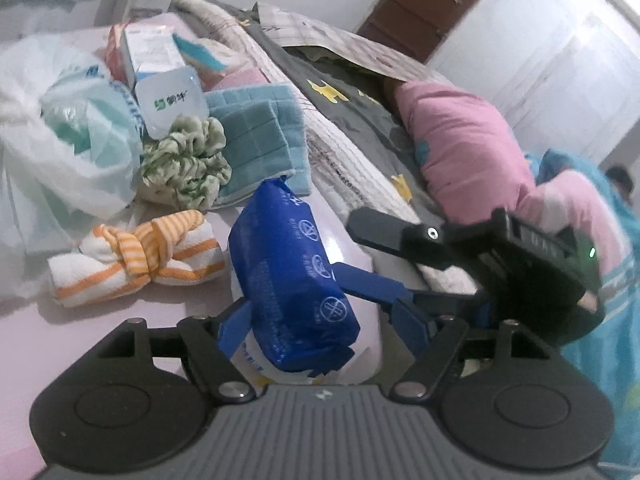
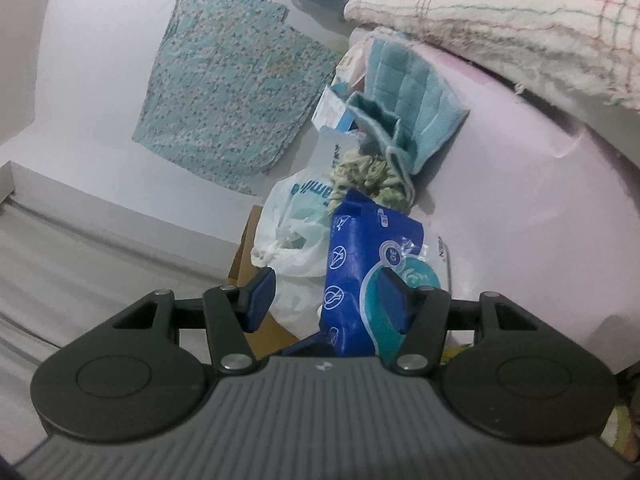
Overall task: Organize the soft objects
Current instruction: 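Lift the blue wipes pack off the bed with both grippers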
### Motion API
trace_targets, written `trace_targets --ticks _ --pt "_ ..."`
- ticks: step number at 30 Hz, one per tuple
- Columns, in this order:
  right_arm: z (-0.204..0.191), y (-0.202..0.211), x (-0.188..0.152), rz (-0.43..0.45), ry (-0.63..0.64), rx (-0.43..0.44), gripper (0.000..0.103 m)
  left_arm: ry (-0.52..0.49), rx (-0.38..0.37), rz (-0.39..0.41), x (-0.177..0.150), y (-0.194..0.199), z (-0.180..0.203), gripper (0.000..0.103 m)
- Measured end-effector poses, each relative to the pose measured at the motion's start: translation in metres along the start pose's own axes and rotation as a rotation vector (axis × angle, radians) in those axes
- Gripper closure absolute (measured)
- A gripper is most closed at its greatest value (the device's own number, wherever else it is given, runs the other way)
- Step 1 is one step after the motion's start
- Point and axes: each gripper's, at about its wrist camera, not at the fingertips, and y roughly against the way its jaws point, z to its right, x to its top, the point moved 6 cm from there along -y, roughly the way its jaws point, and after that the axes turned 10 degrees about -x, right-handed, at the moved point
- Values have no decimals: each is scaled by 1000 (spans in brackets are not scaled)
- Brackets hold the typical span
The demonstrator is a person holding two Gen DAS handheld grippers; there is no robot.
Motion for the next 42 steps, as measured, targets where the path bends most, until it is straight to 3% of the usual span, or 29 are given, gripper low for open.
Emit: trace_targets --ticks 4,9,10,12,18,20,25,27,29,32,42 --pt "-1 -9 -2 -33 -14 21 46 -55 85 -26 -3 -3 1 27" --pt "5 -12 -3 -41 -43 30 46 -56 177 -66 -7 -4 -12 43" --pt "8 -11 -3 -34 -44 21 46 -40 174 -69 -7 -3 -16 43" --pt "13 -8 -2 -27 -51 8 46 12 133 -72 -8 -3 -21 55" --pt "23 3 -1 -3 -70 -6 46 204 -20 -102 -12 -13 -33 62" --pt "26 8 0 9 -72 -14 46 208 -45 -118 -15 -19 -29 62" --pt "34 18 3 40 -69 -48 46 138 -51 -200 -23 -28 -15 58" --pt "34 19 5 52 -53 -71 46 101 -27 -216 -25 -25 -11 46" --pt "34 18 6 53 -34 -95 45 45 14 -212 -25 -19 -7 38" --pt "33 15 5 44 -8 -124 45 -6 57 -211 -26 -11 -5 35" --pt "31 -10 -11 -51 57 -193 46 -53 110 -181 -17 4 -6 23"
